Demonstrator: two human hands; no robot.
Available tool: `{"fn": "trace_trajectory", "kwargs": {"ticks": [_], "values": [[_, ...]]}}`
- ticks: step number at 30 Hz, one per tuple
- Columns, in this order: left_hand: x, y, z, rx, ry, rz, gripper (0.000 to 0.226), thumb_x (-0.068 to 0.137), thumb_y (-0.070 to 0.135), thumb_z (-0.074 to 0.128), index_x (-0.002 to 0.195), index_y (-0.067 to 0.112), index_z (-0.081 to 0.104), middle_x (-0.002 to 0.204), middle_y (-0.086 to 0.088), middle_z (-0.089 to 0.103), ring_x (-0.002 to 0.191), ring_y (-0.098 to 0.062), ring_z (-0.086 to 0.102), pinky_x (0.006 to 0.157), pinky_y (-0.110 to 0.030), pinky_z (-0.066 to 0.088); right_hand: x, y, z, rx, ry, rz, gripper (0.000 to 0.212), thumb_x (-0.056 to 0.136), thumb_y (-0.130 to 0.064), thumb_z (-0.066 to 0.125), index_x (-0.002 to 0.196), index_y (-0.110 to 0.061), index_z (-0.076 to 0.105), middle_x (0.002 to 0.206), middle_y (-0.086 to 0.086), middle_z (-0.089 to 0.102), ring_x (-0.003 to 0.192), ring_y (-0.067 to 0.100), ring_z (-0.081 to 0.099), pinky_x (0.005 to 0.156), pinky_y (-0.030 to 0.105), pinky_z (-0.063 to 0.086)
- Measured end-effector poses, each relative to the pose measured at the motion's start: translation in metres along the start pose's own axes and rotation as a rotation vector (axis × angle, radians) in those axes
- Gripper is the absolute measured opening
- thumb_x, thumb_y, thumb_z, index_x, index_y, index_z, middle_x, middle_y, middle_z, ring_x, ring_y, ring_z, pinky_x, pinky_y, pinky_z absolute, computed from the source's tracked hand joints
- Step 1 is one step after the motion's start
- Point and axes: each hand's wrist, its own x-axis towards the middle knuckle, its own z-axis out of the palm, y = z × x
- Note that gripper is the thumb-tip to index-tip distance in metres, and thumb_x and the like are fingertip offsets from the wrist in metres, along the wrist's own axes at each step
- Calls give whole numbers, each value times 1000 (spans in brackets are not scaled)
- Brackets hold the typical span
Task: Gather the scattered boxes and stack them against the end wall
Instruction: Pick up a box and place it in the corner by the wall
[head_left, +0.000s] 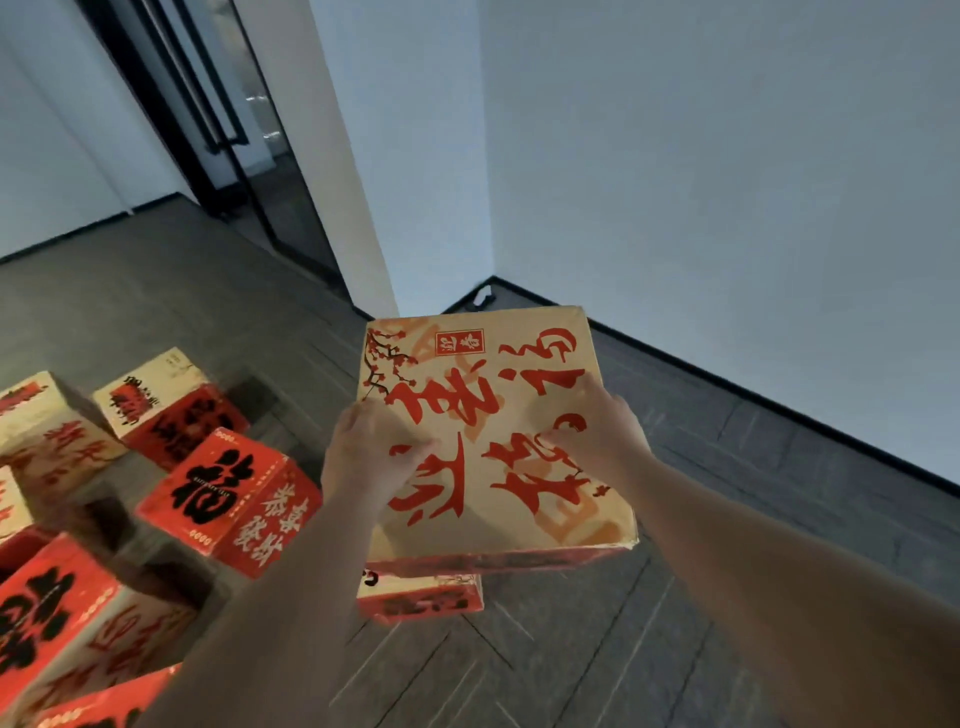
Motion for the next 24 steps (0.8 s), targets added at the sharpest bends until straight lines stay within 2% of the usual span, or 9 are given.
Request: {"fn": "trace_trajectory", "kwargs": {"ticks": [5,9,15,20,22,24], "values": [[83,-7,-40,-13,73,-47,90,67,72,64,138,26,34,145,2,37,130,-24,42,98,-44,43,81,-77,19,-30,-18,-117,75,82,-40,72,143,-32,29,126,5,54,97,21,60,51,18,44],[152,-18,-62,-11,90,-116,97,68,73,62,144,24,27,151,2,30,136,-24,35,103,-44,40,152,-137,40,-56,-48,-211,72,81,-41,73,140,-33,33,123,2,57,99,21,60,65,26,53],[247,-26,-87,27,126,-231,100,71,70,63,147,19,23,152,-1,28,138,-24,32,107,-41,35,261,-201,78,-78,-156,-306,69,80,-43,72,137,-34,35,121,1,58,100,23,60,77,37,57],[332,-39,-98,159,184,-313,86,75,70,56,136,13,37,139,-3,45,135,-24,35,107,-39,38,366,-273,109,-182,-301,-503,61,85,-42,67,137,-26,38,116,1,60,101,23,59,76,34,54],[364,-46,-106,208,206,-377,84,76,72,53,133,12,39,134,-3,47,133,-24,36,103,-40,40,401,-306,120,-165,-362,-541,62,85,-42,67,137,-27,37,115,2,60,98,22,61,70,29,51],[389,-51,-114,198,217,-453,81,77,70,53,132,13,38,133,-2,47,133,-24,37,100,-40,43,430,-335,131,-162,-412,-579,59,85,-42,66,135,-28,37,113,1,60,97,22,61,73,30,53]]}}
